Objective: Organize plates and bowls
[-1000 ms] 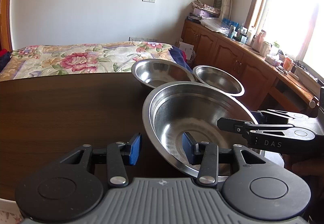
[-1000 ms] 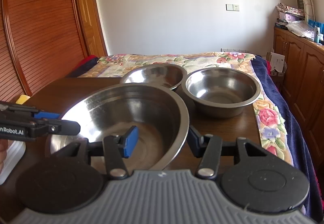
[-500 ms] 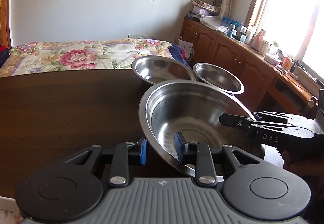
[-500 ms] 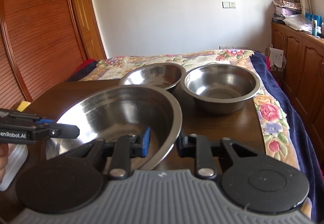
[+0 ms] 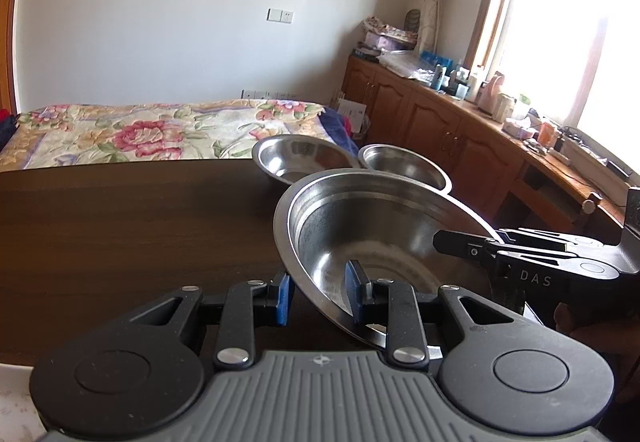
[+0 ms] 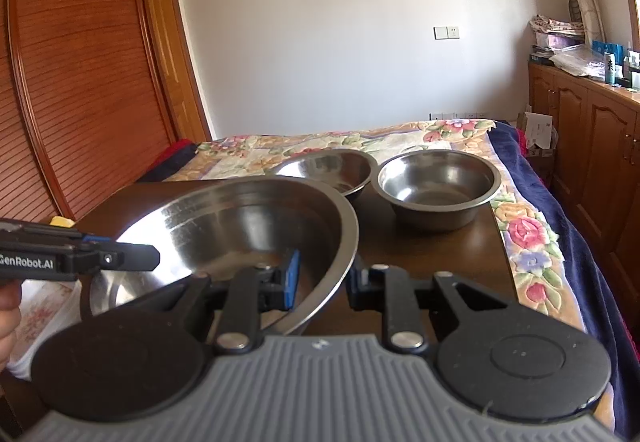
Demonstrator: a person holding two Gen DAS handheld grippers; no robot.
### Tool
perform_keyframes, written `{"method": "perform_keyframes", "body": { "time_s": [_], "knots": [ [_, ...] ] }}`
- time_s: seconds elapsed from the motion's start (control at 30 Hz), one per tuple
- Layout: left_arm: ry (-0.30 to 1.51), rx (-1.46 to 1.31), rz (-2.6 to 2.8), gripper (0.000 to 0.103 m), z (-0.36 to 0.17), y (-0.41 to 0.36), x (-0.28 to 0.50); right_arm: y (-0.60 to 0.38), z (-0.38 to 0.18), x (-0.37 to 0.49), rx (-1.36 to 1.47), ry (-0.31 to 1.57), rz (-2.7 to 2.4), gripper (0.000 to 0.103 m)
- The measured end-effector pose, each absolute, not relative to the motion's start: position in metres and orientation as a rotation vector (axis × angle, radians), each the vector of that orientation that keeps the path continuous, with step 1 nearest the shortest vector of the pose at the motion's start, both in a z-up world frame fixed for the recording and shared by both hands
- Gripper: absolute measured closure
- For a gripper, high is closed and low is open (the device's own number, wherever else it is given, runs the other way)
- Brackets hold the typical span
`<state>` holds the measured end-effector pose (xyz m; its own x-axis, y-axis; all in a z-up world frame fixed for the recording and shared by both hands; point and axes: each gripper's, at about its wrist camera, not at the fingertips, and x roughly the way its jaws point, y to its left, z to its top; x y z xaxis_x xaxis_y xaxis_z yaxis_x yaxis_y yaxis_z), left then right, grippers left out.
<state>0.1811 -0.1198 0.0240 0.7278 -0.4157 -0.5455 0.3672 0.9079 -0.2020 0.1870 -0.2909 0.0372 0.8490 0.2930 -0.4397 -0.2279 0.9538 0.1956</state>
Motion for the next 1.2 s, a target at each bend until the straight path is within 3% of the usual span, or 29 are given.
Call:
{"method": "perform_keyframes", "body": {
  "time_s": [1.2],
  "knots": [
    [0.604,0.011,-0.492,0.073,0.006,-0.075,0.116,-0.241,0.018,0.116,0.096,0.495,0.221,0.077]
  ]
}}
